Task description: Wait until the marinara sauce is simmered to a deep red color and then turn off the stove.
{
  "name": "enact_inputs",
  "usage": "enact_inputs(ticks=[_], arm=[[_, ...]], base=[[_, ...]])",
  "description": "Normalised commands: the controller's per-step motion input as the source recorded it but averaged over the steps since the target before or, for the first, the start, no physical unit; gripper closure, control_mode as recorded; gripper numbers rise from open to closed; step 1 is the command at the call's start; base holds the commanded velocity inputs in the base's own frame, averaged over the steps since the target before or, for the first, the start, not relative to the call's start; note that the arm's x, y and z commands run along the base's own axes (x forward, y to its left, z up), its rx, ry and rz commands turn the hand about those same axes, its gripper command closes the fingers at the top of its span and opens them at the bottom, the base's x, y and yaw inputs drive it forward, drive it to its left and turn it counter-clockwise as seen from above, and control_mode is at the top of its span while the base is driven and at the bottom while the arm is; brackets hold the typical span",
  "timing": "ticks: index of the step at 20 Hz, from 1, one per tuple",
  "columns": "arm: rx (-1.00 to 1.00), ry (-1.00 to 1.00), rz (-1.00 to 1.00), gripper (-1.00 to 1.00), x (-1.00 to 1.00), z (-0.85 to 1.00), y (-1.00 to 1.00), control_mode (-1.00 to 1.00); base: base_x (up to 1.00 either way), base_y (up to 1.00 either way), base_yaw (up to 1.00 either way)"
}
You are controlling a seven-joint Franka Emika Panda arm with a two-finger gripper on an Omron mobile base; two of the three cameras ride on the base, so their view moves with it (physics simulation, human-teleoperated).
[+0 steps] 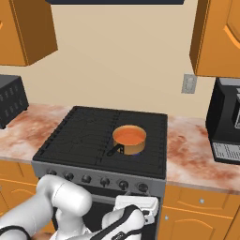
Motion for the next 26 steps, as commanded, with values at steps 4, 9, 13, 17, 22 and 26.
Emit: enact_inputs(ticks=[4, 9, 13, 17, 22, 26], arm=[[-0.08, 0.0, 0.02, -1.0, 0.0, -0.07, 0.05, -1.0], [-0.05, 0.0, 0.0, -1.0, 0.06, -0.19, 0.0, -1.0], [-0.02, 0.0, 0.0, -1.0, 0.02, -0.24, 0.0, -1.0], [-0.01, 0.0, 0.0, -1.0, 0.09, -0.13, -0.01, -1.0], [0.0, 0.0, 0.0, -1.0, 0.14, -0.02, -0.2, -1.0], [0.0, 0.0, 0.0, -1.0, 0.2, -0.01, -0.24, -1.0]], base=[[0.0, 0.0, 0.0], [0.0, 0.0, 0.0], [0.0, 0.0, 0.0], [0.0, 0.0, 0.0], [0.0, 0.0, 0.0], [0.0, 0.0, 0.0]])
